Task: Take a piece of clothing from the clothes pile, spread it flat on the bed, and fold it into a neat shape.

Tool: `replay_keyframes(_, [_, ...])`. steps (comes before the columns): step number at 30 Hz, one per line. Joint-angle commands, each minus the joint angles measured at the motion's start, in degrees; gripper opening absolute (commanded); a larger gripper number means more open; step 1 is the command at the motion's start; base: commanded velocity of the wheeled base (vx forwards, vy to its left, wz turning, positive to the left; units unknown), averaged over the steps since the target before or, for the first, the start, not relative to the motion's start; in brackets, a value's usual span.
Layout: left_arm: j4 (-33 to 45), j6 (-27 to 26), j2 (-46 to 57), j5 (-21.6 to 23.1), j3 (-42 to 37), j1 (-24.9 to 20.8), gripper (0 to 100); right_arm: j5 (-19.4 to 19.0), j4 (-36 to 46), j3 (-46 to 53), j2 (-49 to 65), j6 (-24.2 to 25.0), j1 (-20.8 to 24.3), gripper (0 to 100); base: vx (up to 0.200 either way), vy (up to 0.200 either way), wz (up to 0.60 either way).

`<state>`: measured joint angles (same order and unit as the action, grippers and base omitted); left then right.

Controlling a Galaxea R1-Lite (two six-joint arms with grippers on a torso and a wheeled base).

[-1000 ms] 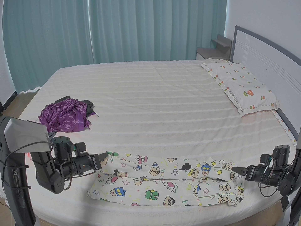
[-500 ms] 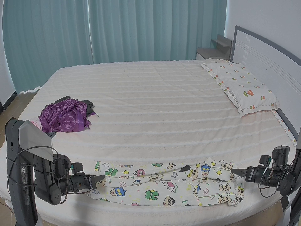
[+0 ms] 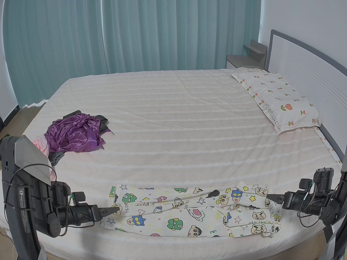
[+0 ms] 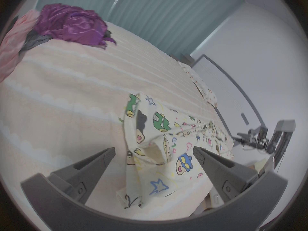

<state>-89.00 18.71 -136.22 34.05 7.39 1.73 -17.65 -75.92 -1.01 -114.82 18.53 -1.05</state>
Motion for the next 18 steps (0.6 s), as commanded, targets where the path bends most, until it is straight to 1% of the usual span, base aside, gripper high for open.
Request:
replay_keyframes(1, [-1.0,2.82,1.75,-3.37,1.93,0.11,100,-0.01,-0.1,1.01,0.21,0.02,-0.01,100,0.0,0.0,0.0])
replay_keyframes(2, [-1.0,2.82,1.66,-3.99,2.37,-0.32,100,-0.01,-0.1,1.01,0.21,0.02,-0.09,100,0.0,0.0,0.0])
replay_keyframes(4, [-0.47,3.0,0.95,-5.92,3.86,-2.7,100,-0.01,-0.1,1.01,0.21,0.02,-0.09,100,0.0,0.0,0.0])
replay_keyframes(6, [1.29,3.0,-0.28,-7.15,5.53,-4.72,100,0.07,-0.01,1.01,0.21,0.02,-0.09,100,0.0,0.0,0.0])
replay_keyframes(7, [2.61,3.0,-1.33,-8.47,7.2,-5.95,100,-0.01,-0.01,1.01,0.21,0.02,-0.01,100,0.0,0.0,0.0])
replay_keyframes(10, [3.75,2.82,-3.35,-10.58,9.22,-7.18,100,-0.01,-0.01,1.01,0.13,0.02,-0.01,100,0.0,0.0,0.0])
replay_keyframes(11, [3.57,2.38,-4.76,-11.99,10.19,-8.32,100,-0.01,-0.01,1.01,0.04,0.02,-0.01,100,0.0,0.0,0.0])
replay_keyframes(13, [4.28,1.94,-4.85,-12.6,10.98,-8.85,100,-0.01,-0.01,1.01,0.04,0.02,-0.01,100,0.0,0.0,0.0])
replay_keyframes(16, [6.12,-1.31,-4.85,-13.04,11.25,-8.85,100,-0.01,-0.01,1.01,0.04,0.02,-0.01,100,0.0,0.0,0.0])
replay_keyframes(18, [7.88,-2.89,-4.85,-14.36,11.95,-9.11,100,0.07,-0.01,1.01,0.04,0.02,0.26,100,0.0,0.0,0.0])
